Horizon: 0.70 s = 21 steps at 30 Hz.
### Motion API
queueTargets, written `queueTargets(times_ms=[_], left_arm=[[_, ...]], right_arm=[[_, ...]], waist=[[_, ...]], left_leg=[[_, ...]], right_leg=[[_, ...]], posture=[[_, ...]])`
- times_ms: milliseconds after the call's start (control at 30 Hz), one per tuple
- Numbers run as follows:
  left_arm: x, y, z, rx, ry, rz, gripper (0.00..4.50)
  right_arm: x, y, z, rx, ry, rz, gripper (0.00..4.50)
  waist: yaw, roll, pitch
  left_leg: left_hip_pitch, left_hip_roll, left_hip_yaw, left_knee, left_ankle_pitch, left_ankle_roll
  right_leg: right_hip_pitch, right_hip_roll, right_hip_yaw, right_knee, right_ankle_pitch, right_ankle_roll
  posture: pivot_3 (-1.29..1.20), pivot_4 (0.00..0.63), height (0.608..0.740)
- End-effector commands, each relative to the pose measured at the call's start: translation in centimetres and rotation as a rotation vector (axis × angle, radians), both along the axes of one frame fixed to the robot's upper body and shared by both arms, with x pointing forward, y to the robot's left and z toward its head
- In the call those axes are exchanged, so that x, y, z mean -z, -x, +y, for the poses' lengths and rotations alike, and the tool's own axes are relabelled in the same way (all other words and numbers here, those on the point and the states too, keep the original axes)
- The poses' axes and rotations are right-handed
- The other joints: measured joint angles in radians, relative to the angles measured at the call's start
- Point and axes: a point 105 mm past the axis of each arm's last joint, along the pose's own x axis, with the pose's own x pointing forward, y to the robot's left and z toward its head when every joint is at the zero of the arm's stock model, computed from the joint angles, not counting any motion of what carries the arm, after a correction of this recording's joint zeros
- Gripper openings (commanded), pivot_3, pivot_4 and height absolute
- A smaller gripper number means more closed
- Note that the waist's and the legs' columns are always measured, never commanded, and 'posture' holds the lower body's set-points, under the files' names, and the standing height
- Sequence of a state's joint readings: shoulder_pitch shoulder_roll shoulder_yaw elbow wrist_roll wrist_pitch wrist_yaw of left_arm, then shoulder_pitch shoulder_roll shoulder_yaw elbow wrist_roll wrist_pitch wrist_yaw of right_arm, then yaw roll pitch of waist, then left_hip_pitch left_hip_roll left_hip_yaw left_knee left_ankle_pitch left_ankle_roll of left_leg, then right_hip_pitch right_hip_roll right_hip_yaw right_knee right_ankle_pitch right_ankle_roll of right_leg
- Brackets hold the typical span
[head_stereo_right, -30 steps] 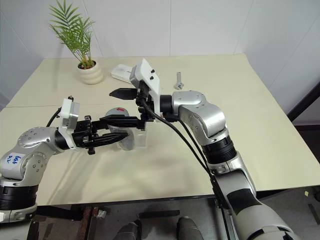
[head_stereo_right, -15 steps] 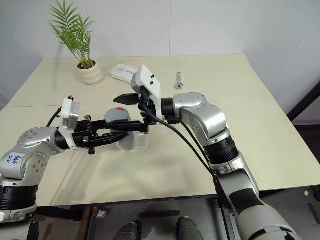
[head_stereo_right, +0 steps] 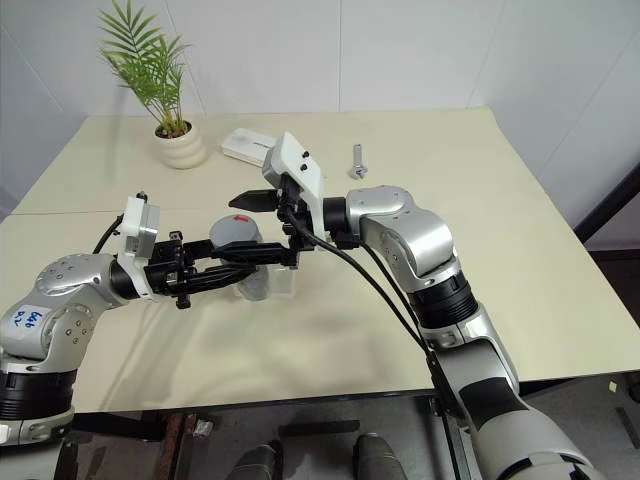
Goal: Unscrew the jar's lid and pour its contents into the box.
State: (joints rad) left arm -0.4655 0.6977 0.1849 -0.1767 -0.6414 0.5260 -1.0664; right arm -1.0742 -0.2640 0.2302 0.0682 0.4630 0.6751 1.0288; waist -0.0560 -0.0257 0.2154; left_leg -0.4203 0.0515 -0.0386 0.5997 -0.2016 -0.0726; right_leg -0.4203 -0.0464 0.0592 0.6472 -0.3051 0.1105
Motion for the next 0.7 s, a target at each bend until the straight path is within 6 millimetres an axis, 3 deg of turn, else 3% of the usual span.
queueTargets(times_ms=[33,500,700], left_arm=[[-1.0,0.6,-0.4,0.035,0.002,-0.045,1.88],[-0.9,0.6,-0.3,0.034,0.002,-0.043,1.88],[-0.9,0.6,-0.2,0.034,0.0,-0.041,1.88]], right_arm=[[-0.9,-0.3,-1.0,0.022,-0.026,-0.029,4.49],[-1.0,-1.1,-2.4,0.047,-0.044,0.008,4.49],[-0.8,-0.4,-2.8,0.012,-0.049,0.023,4.49]], waist=[[0.0,0.0,0.0],[0.0,0.0,0.0],[0.0,0.0,0.0]], left_leg=[[0.0,0.0,0.0,0.0,0.0,0.0],[0.0,0.0,0.0,0.0,0.0,0.0],[0.0,0.0,0.0,0.0,0.0,0.0]], right_leg=[[0.0,0.0,0.0,0.0,0.0,0.0],[0.0,0.0,0.0,0.0,0.0,0.0],[0.0,0.0,0.0,0.0,0.0,0.0]], posture=[[0.0,0.15,0.74],[0.0,0.15,0.74],[0.0,0.15,0.74]])
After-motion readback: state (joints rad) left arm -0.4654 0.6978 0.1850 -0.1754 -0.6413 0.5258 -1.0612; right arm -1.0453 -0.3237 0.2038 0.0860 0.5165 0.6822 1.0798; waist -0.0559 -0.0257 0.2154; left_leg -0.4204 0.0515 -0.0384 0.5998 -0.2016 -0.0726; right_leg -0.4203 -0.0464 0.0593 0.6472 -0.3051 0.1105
